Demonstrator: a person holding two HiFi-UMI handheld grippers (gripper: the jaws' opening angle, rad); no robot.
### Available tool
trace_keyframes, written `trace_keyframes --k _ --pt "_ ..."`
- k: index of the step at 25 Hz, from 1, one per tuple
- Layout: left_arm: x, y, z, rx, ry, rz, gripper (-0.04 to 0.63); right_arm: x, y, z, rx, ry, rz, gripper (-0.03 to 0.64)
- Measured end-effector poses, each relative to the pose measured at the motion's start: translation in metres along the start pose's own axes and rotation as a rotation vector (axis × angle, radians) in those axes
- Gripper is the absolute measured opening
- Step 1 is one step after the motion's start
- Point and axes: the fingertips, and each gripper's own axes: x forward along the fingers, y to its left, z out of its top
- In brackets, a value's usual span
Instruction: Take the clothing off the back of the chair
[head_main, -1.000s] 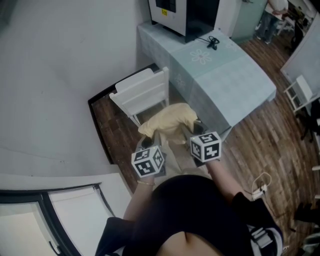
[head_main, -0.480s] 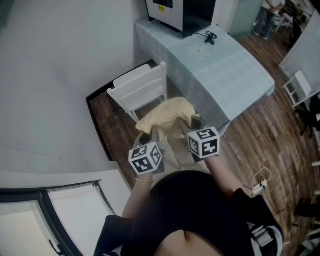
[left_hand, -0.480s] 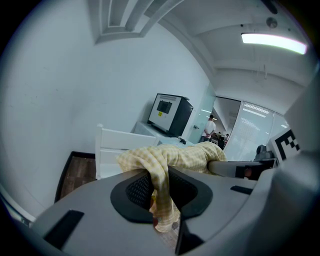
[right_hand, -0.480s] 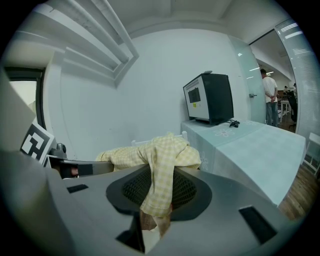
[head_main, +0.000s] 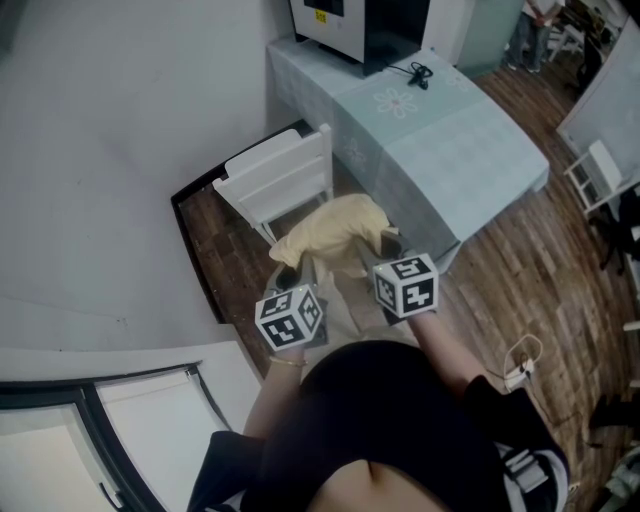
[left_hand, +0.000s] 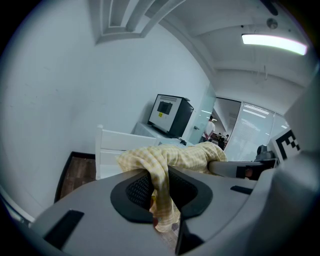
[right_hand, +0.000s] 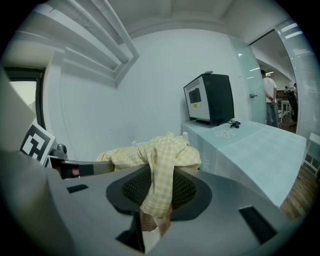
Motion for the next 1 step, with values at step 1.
trace_keyframes --k 1 --pt "0.0 0.0012 0.0002 -0.002 -0.001 0.002 0.057 0.0007 0.0009 0.0004 -0.001 -0.001 0.001 0.101"
